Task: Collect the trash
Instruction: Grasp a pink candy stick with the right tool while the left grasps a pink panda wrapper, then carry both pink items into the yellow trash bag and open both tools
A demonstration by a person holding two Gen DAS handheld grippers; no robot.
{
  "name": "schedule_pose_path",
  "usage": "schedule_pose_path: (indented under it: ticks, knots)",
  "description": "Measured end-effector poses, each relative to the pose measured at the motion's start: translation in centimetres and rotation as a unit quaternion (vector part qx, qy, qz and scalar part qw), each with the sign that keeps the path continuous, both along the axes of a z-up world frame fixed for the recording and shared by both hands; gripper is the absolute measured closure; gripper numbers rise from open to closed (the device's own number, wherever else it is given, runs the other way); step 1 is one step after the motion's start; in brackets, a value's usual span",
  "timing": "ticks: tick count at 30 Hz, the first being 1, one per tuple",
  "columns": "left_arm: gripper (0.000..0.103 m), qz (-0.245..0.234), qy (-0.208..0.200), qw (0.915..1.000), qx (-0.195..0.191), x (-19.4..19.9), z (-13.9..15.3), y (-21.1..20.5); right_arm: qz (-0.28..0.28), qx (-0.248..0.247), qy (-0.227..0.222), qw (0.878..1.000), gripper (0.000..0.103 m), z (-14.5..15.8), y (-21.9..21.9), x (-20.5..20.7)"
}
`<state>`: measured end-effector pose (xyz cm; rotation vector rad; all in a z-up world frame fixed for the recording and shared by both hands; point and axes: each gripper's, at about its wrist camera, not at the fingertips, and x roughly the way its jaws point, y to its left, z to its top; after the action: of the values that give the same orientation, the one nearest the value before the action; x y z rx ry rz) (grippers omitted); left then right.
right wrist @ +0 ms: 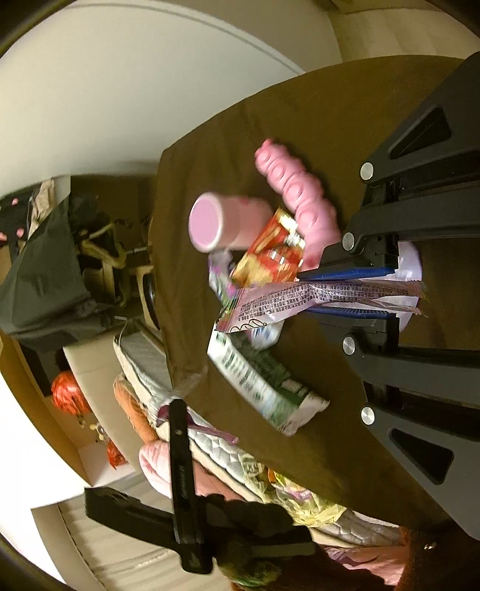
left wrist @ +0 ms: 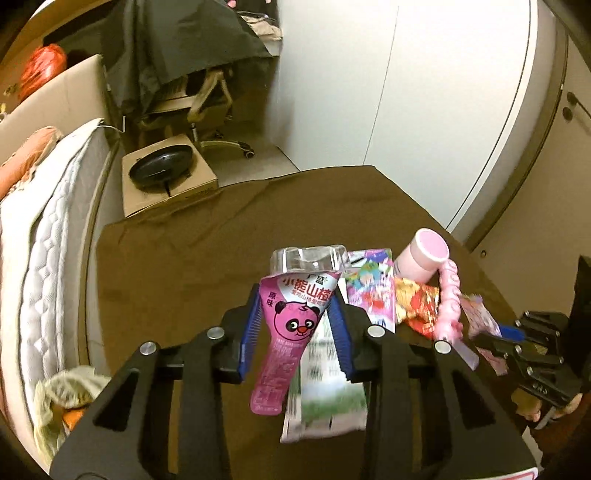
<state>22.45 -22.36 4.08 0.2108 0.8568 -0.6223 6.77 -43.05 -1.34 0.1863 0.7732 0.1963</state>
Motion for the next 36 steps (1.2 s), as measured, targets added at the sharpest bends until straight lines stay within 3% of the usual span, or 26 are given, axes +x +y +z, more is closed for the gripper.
schedule_pose_path:
  ticks: [14, 22, 31, 36]
  knots:
    - [0.073, 0.017, 0.032, 0.9993, -0.011, -5.0, -1.8, 5.2, 0.023, -0.010, 0.010, 1.000, 0.090, 0.3, 2.7, -0.4]
    - [0.073, 0.037, 0.036, 0.9978, -0.040, -6.7, -1.4, 8.4, 0.036, -0.025, -0.013, 0.999, 0.090, 2.2, 4.7, 0.2]
    - [0.073, 0.106, 0.032, 0.9920, -0.060, -8.0, -1.3, 16.2, 0.103, -0.032, -0.024, 0.994, 0.090, 3.7, 11.6, 3.1]
    - [0.073, 0.173, 0.034, 0.9817, -0.073, -8.1, -1.7, 23.1, 0.154, -0.035, -0.026, 0.987, 0.090, 4.2, 17.2, 5.5]
